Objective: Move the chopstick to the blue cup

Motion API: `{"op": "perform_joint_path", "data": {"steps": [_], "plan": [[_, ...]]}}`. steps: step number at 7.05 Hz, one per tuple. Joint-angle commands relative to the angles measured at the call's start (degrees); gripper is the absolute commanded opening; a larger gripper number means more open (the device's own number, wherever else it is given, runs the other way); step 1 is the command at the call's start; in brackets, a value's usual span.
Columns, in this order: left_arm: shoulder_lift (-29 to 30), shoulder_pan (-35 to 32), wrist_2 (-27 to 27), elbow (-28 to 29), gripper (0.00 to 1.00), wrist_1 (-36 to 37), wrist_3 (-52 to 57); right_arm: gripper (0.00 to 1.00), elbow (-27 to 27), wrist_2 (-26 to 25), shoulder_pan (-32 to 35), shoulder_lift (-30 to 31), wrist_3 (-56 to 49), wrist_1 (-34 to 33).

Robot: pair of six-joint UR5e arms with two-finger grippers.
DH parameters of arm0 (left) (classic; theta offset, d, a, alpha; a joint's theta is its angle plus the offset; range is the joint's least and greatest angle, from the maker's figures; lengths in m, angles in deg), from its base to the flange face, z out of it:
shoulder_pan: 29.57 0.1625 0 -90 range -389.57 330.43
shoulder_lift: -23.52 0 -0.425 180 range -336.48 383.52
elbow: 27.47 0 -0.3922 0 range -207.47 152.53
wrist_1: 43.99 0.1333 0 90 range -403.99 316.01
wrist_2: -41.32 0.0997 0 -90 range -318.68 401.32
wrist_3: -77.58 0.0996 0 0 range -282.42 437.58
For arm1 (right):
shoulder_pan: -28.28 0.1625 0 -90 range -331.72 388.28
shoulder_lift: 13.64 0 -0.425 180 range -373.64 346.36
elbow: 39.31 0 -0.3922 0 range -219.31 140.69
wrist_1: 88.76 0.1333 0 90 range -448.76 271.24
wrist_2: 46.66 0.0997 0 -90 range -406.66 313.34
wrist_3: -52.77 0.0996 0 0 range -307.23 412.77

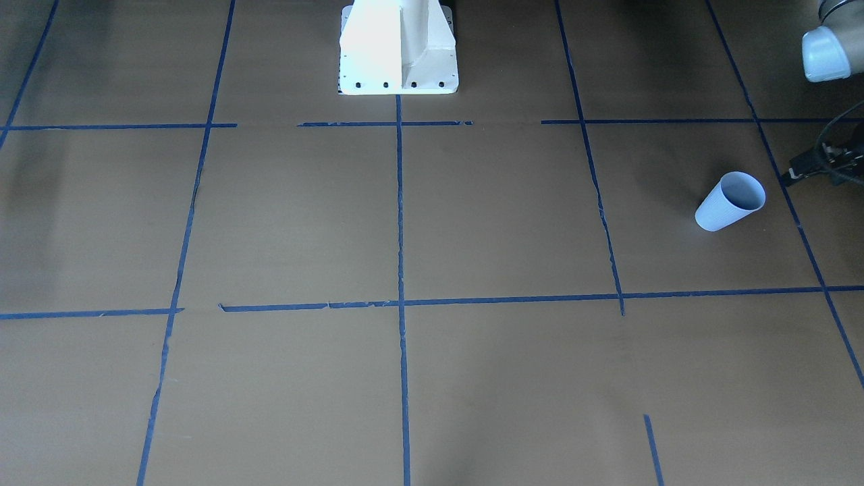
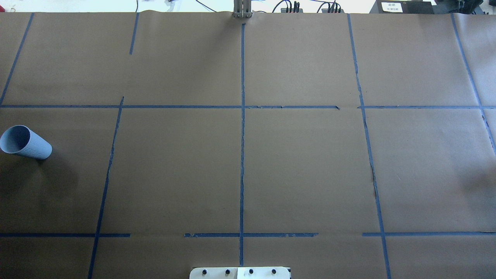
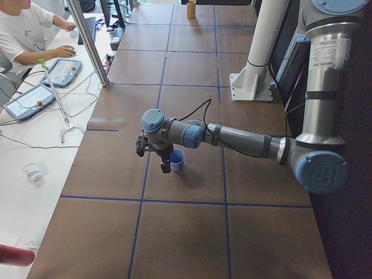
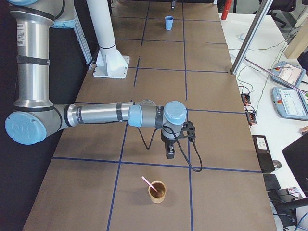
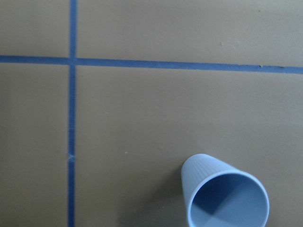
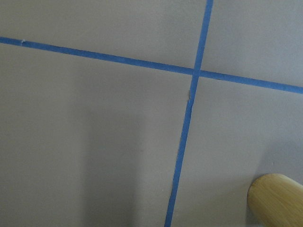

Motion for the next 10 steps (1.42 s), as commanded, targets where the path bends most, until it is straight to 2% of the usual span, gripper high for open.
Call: {"op": "perform_joint_path", "data": {"steps": [1,2,4,5,6,7,8,9,10], "plan": [[0.55,3.16,0.04,2.32,1.0,-0.11,-1.09,1.0,-0.66,1.54,-0.15,0.0,0.11,0.03],[0.64,4.56,0.04,2.59,1.0,-0.11,-1.1,1.0,-1.63,3.63,-0.15,0.0,0.11,0.03],[0.64,5.89,-0.05,5.22,1.0,-0.89,-1.01,1.0,-2.69,4.27,-0.24,0.0,0.03,0.03],[0.64,6.5,-0.14,6.63,0.81,-2.73,-1.1,1.0,-2.87,4.36,-0.32,0.0,0.11,0.03],[0.99,6.6,-0.49,6.64,0.5,-2.75,-1.27,1.0,-2.95,4.36,-0.32,0.0,0.11,0.03],[2.3,6.69,-0.66,6.12,0.14,-2.75,-3.8,1.0,-2.87,4.36,-0.32,0.0,0.11,0.03],[2.57,7.64,-0.75,5.5,0.01,-3.01,-4.6,1.0,-2.95,4.45,-0.41,0.0,0.11,0.03],[4.31,7.83,-1.45,4.54,0.0,-3.01,-5.74,1.0,-2.87,4.45,-0.5,0.0,0.11,0.03],[6.33,7.83,-3.63,1.49,0.0,-2.84,-11.32,1.0,-2.87,4.45,-0.5,0.0,0.11,0.11]]}}
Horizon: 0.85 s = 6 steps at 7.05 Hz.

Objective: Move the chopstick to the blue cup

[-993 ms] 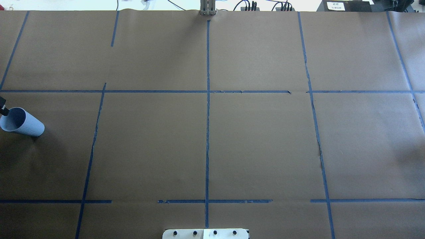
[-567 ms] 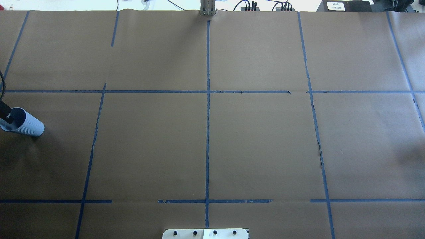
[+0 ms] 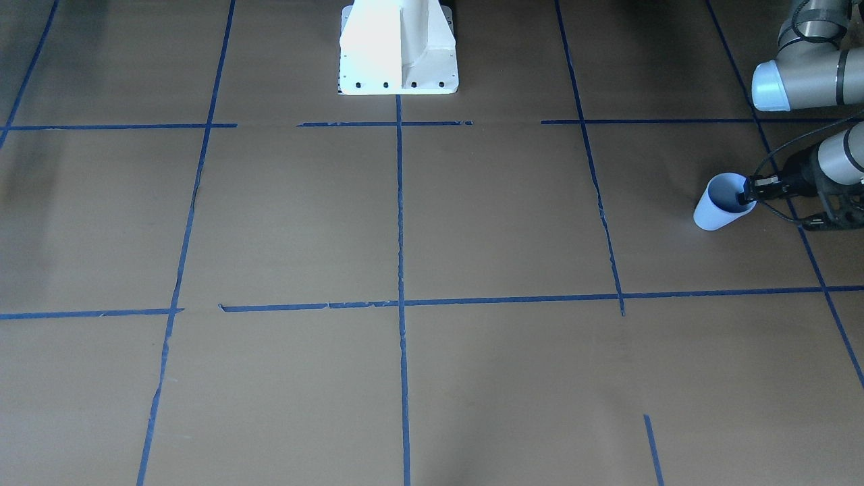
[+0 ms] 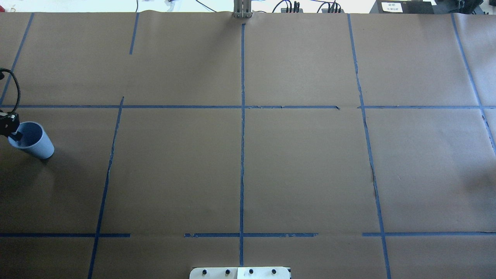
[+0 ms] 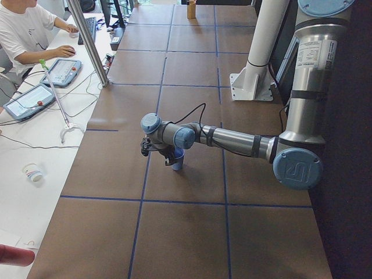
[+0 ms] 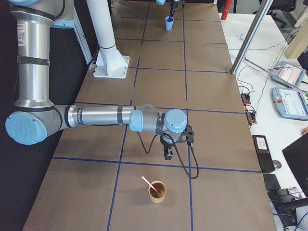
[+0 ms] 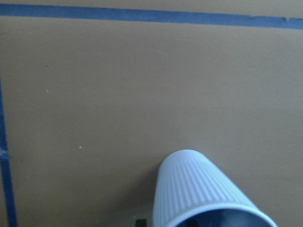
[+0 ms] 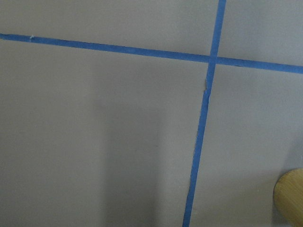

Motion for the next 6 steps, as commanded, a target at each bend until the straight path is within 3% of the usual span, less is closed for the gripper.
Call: {"op": "perform_joint_path", "data": {"steps": [1,3,4,5,6], "plan": [[5.22,2.09,-1.23,-7.84,0.0,0.35,-14.01,1.0,0.03,0.71,-0.13,0.0,0.0,0.06],[17.83,14.77,2.35,-11.06,0.0,0.71,-41.19,1.0,0.03,1.07,-0.13,-0.09,0.0,1.46],[24.79,24.68,11.17,-10.01,0.0,0.97,-54.58,1.0,0.03,1.07,-0.13,0.0,0.09,3.99],[29.9,29.56,16.13,-7.48,0.0,0.97,-59.23,1.0,0.03,1.07,-0.13,0.0,0.09,4.45],[33.96,30.83,17.14,-3.89,0.01,1.67,-61.37,1.0,0.03,1.15,-0.13,0.0,0.09,4.46]]}}
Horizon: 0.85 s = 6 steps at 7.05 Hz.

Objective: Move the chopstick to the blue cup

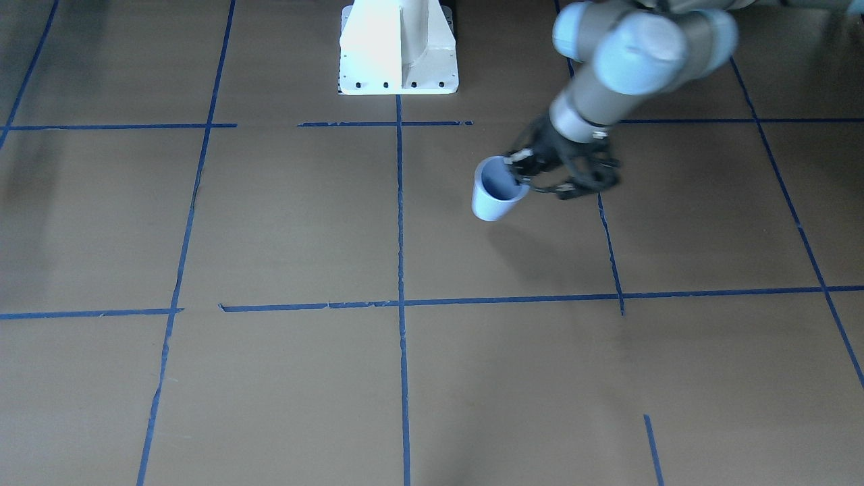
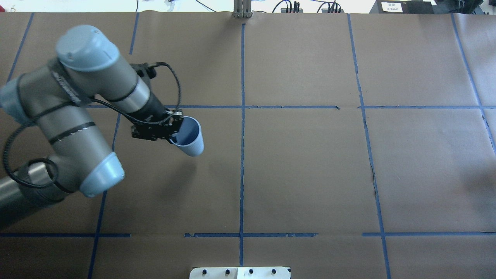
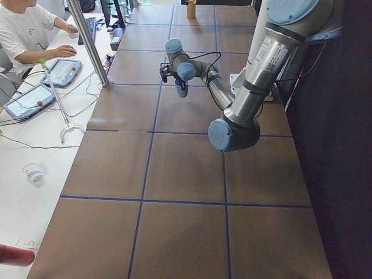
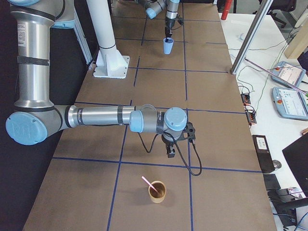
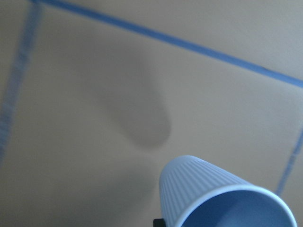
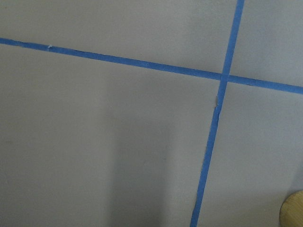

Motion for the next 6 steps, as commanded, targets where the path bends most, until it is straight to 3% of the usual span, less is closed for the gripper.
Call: {"op": "perform_joint_path", "data": {"steps": [1,3,6], "plan": [[8.8,5.48,6.65,6.46,0.03,0.72,-5.87,1.0,0.0,0.16,0.08,0.1,0.01,0.47],[15.05,6.9,9.23,13.67,0.02,0.55,-5.88,1.0,-0.09,0.16,0.0,0.1,0.01,0.38],[14.55,7.08,9.32,13.7,0.03,0.37,-5.79,1.0,-0.18,0.24,0.0,0.19,0.01,0.38]]}}
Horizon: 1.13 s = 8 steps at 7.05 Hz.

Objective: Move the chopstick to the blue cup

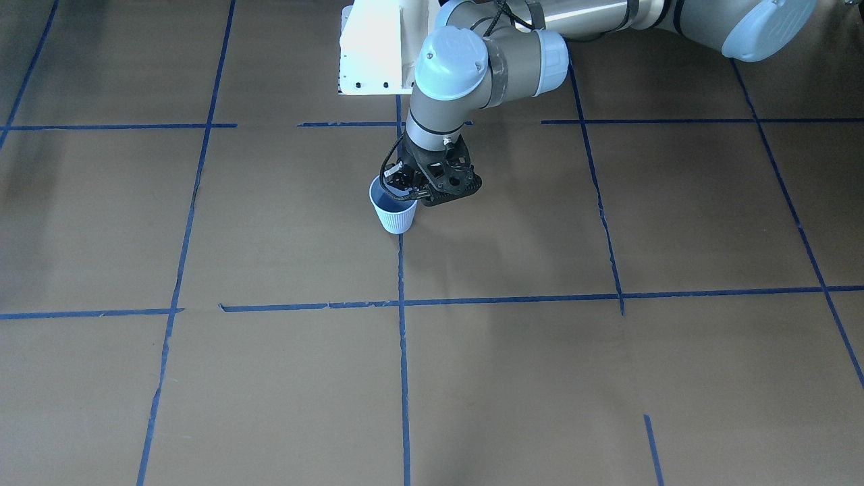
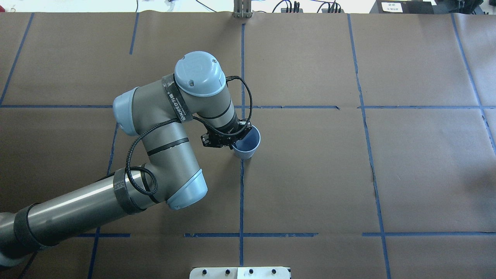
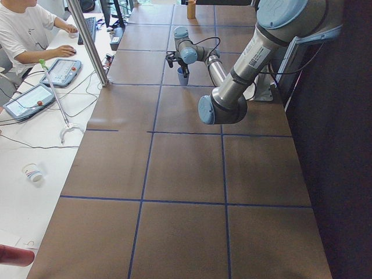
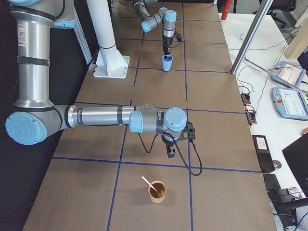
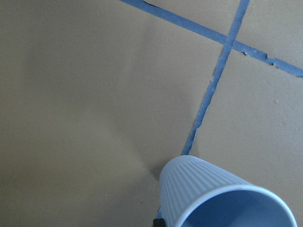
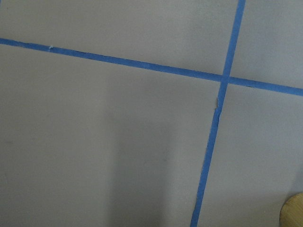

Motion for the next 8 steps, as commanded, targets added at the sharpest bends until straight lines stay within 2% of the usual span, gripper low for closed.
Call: {"op": "perform_joint_path", "data": {"steps": [1,4,6,7,8], "plan": [[-0.18,0.27,0.08,0.32,0.05,-0.15,0.02,1.0,-0.32,0.38,-0.02,0.06,0.0,-0.02],[-0.71,0.54,-0.1,0.5,0.11,-0.85,0.11,1.0,-0.41,0.3,-0.02,-0.03,-0.09,0.15],[-1.15,0.54,-0.1,0.06,0.92,-0.76,0.2,1.0,-0.33,0.38,-0.02,-0.12,0.0,0.15],[-0.98,0.54,-0.1,-1.51,1.0,-0.67,-0.15,1.0,0.11,0.3,-0.02,-0.12,0.0,0.68],[-2.63,-0.16,-0.01,-6.83,1.0,-0.33,-0.07,1.0,0.29,-0.05,0.06,-0.03,-0.09,2.42]]}}
